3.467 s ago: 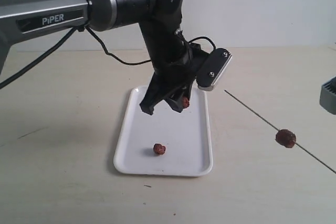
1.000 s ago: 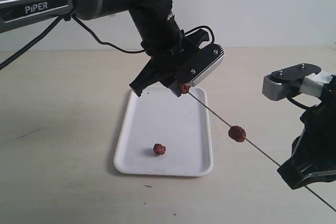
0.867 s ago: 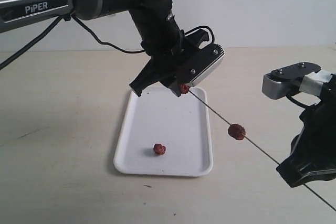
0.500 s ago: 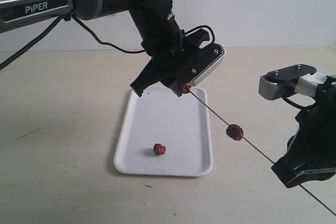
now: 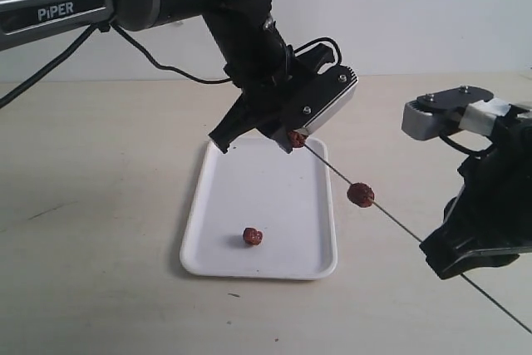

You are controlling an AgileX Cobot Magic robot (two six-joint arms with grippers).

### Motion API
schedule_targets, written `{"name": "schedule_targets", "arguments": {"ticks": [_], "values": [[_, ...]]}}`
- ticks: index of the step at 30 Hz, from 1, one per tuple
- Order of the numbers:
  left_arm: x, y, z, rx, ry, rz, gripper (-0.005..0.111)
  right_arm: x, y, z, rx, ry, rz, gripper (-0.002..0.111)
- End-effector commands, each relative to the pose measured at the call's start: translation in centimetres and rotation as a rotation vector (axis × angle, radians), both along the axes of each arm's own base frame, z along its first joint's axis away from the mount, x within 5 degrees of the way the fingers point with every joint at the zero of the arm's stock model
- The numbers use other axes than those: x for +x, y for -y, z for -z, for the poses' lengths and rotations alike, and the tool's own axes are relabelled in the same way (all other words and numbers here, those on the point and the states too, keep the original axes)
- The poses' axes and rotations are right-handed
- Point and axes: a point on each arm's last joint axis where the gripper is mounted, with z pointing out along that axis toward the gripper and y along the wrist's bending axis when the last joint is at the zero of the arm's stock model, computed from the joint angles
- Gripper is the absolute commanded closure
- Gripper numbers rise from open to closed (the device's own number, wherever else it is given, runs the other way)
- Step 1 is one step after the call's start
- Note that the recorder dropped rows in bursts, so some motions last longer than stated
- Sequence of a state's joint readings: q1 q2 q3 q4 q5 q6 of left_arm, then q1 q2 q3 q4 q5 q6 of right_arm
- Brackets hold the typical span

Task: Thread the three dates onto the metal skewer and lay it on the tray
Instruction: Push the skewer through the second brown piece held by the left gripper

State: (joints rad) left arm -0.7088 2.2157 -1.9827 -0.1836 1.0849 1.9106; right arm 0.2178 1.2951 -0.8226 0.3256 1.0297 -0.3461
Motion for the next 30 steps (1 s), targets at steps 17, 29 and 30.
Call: {"name": "schedule_targets", "arguments": {"ticks": [17,29,30], "values": [[-0.4,0.4,-0.5,-0.058,-0.025,0.007,0.077,3.6,-0.6,1.3,0.022,0.087,0.044,0.108],[-0.5,0.7,-0.6,-0.099,-0.039,-0.003,0.077,4.2,-0.6,1.1,0.026,0.157,0.066,0.108],[-0.5,0.8,-0.7,-0.105,-0.044,-0.005,0.077,4.2,-0.6,1.1,0.026,0.160,0.068,0.108]]}}
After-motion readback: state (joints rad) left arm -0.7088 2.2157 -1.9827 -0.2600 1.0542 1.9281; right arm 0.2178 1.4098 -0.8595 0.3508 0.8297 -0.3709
